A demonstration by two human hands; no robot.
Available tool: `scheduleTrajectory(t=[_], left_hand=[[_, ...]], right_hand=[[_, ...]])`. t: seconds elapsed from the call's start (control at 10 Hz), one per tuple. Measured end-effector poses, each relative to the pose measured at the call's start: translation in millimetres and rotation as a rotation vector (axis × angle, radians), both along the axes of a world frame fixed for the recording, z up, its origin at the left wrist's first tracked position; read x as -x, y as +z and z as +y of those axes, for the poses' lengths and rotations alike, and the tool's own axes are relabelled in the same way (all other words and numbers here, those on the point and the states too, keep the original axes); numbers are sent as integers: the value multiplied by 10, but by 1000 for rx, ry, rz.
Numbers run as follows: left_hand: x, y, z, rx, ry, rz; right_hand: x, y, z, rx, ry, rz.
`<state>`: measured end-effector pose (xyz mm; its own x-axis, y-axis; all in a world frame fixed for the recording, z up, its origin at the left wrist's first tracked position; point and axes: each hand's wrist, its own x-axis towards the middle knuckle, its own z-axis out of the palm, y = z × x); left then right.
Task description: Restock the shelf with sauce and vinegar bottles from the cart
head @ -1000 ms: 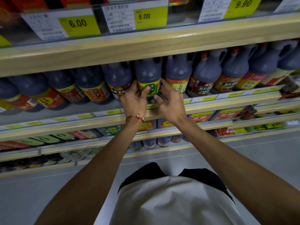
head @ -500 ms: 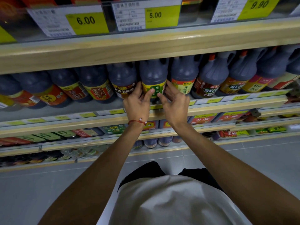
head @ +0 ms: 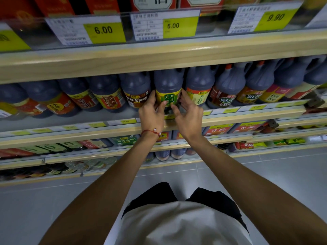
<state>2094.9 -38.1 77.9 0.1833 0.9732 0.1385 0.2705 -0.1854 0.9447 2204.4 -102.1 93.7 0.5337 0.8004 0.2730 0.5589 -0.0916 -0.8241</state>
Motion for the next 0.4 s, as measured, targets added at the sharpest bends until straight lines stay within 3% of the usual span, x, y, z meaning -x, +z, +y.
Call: scheduleTrajectory(t=[0.2, 0.4], left_hand=[[173, 189, -190, 17, 23, 95], [547, 563, -445, -220, -74, 459]], right_hand=[[46, 178, -217, 46, -6, -70], [75, 482, -514, 98, 85, -388]])
